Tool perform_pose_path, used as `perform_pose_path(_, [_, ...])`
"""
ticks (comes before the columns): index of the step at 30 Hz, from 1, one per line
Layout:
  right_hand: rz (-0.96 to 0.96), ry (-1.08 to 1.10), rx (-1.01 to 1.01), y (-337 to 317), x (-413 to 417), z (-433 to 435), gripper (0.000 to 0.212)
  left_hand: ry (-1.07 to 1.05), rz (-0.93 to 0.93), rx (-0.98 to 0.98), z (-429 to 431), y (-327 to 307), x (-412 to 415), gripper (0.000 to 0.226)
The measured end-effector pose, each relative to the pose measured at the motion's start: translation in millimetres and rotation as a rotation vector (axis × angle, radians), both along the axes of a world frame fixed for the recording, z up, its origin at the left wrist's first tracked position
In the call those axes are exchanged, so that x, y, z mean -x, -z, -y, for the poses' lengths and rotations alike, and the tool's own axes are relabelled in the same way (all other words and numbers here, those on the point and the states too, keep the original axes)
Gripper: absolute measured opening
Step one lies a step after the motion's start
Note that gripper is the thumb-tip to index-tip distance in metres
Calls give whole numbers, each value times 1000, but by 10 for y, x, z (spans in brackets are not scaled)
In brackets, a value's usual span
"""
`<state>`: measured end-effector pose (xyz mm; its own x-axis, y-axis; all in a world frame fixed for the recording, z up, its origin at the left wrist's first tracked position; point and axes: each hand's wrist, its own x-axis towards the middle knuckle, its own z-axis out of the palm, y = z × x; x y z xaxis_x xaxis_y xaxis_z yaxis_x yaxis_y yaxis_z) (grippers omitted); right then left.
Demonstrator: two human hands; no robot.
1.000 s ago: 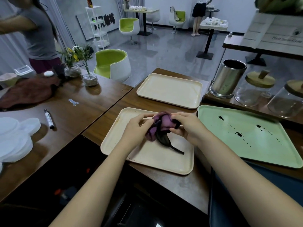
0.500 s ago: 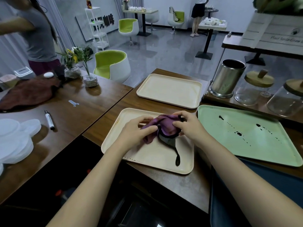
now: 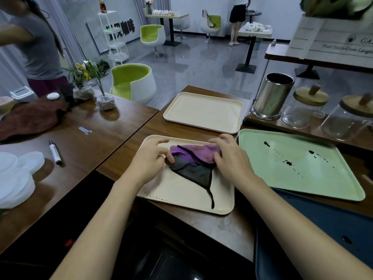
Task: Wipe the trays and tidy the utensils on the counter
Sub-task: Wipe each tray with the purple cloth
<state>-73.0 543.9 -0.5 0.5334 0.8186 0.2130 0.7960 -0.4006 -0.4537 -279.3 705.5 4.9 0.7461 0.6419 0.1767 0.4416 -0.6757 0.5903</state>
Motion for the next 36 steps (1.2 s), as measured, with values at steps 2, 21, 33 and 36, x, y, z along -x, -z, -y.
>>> perform_pose_path(2, [116, -36, 59, 16, 8, 13, 33, -24, -49, 35, 28, -30, -10, 45])
perform_pose_path(21, [-241, 41, -75, -70, -40, -143, 8, 58, -60, 23, 81, 185, -277, 83])
perform_pose_path(33, [-159, 292, -65, -35, -295, -171, 23, 61, -80, 15, -8, 166, -142, 68])
perform_pose_path(36, [78, 101, -79, 1, -199, -111, 28, 73, -101, 89, 28, 121, -152, 46])
